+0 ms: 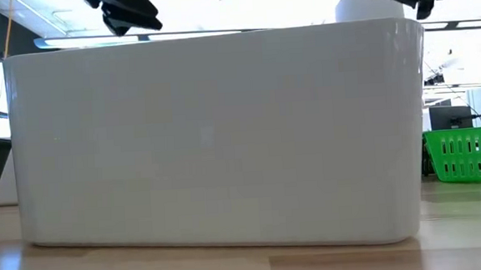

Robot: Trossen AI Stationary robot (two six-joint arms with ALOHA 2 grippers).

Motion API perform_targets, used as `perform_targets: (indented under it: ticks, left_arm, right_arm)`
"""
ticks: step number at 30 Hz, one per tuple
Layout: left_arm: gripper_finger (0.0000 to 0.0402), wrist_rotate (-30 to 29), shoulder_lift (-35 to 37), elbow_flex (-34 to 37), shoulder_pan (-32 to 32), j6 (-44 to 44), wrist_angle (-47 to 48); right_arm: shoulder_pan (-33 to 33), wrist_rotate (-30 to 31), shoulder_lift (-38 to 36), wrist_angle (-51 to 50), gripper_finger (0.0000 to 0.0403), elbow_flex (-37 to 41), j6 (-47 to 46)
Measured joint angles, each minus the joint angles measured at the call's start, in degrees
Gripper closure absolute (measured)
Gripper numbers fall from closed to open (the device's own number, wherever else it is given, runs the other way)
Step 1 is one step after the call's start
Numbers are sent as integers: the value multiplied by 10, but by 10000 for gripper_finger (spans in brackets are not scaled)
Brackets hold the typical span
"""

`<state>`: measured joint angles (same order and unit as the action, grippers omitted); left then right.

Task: Stack baskets by color
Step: Stack the middle black bin on the top black bin

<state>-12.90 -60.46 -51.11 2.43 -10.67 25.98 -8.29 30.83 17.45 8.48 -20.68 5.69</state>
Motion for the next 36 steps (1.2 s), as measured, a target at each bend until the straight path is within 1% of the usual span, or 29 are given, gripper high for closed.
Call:
perform_targets:
  ticks: [3, 7, 11, 14, 19, 27, 36]
  left_arm:
    - [261, 0, 7, 0, -5, 12, -10]
    - [261, 1, 8, 0, -6, 5, -3]
    - [261, 12, 9, 0, -3, 0, 2]
    - [261, 16, 9, 0, -1, -11, 3]
    - [261, 17, 9, 0, -1, -13, 3]
    - [261, 17, 9, 0, -1, -13, 3]
    - [261, 16, 8, 0, -1, -12, 3]
  right_arm:
    - [0, 10, 32, -78, 284, -35, -19]
    - [0, 15, 82, -207, 284, -88, -88]
    - [0, -2, 132, -317, 284, -137, -152]
    - [0, -30, 170, -372, 284, -160, -178]
    - [0, -70, 227, -408, 284, -171, -188]
    - [0, -75, 312, -438, 284, -171, -189]
    - [0, -102, 407, -442, 284, -171, -204]
